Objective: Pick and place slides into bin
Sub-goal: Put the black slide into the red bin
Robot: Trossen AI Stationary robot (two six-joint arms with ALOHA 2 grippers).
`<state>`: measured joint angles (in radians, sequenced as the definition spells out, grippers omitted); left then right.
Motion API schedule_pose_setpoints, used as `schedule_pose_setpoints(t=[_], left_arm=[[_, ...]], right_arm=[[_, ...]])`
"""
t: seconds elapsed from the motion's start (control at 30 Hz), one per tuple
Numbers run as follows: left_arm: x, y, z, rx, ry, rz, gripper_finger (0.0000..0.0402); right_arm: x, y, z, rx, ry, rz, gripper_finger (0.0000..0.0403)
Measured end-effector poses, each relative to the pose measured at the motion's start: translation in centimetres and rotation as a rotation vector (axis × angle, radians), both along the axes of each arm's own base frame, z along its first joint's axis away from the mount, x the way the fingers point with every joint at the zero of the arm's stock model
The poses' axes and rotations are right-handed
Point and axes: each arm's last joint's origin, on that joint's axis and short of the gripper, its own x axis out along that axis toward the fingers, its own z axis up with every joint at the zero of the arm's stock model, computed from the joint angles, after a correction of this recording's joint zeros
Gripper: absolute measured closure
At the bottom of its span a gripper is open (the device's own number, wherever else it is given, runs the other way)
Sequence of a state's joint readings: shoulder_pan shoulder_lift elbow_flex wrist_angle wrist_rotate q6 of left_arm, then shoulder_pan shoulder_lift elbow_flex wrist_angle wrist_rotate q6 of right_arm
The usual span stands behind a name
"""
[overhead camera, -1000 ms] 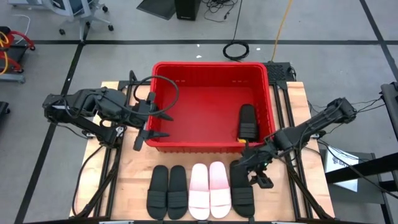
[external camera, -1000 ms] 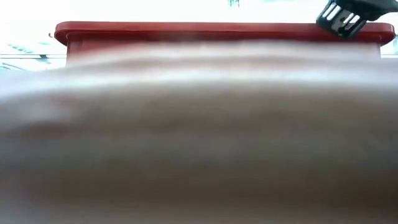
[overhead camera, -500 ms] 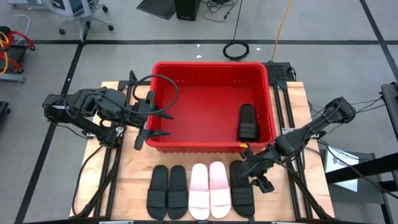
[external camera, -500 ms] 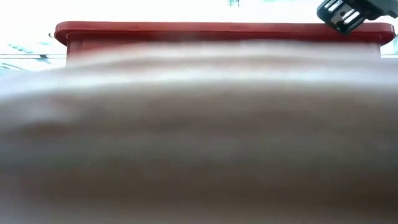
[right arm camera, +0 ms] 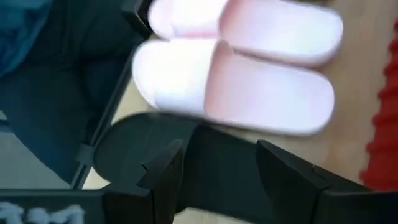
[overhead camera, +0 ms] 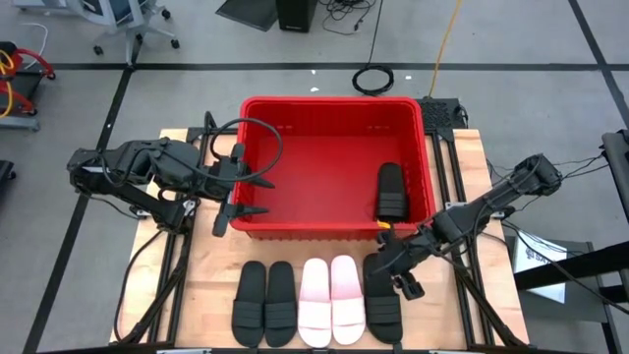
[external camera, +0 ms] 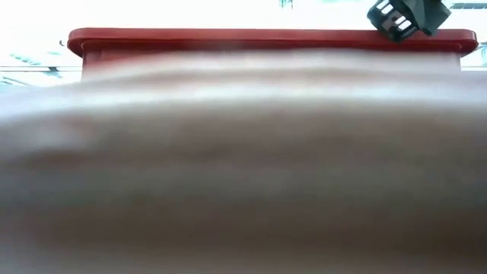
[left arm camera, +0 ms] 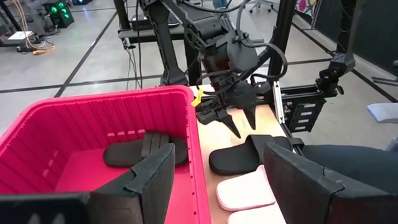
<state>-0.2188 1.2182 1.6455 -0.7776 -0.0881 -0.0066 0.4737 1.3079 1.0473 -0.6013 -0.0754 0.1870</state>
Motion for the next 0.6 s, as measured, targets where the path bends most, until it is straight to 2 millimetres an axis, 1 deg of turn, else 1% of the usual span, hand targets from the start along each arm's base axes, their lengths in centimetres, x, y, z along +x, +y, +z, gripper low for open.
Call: schedule_pose_setpoints(t=[0.13, 0.37, 0.47, 0.6], left_arm=[[0.0, 0.0, -0.1, 0.002, 0.004, 0.0, 0.016], [0.0, 0.0, 0.0, 0.002, 0.004, 0.0, 0.016], [0.0, 0.0, 0.0, 0.001, 0.004, 0.0, 0.016], [0.0, 0.0, 0.0, 0.0, 0.004, 0.001, 0.016]], right_arm=[[0.4, 0.4, 0.5, 0.086, -0.043, 0.045, 0.0211], [0.6, 1.1, 1.1, 0.254, -0.032, 0.09, 0.0211], [0.4, 1.8, 1.3, 0.273, -0.045, 0.119, 0.0211], [0.0, 2.8, 1.1, 0.237, -0.061, 0.124, 0.0211]])
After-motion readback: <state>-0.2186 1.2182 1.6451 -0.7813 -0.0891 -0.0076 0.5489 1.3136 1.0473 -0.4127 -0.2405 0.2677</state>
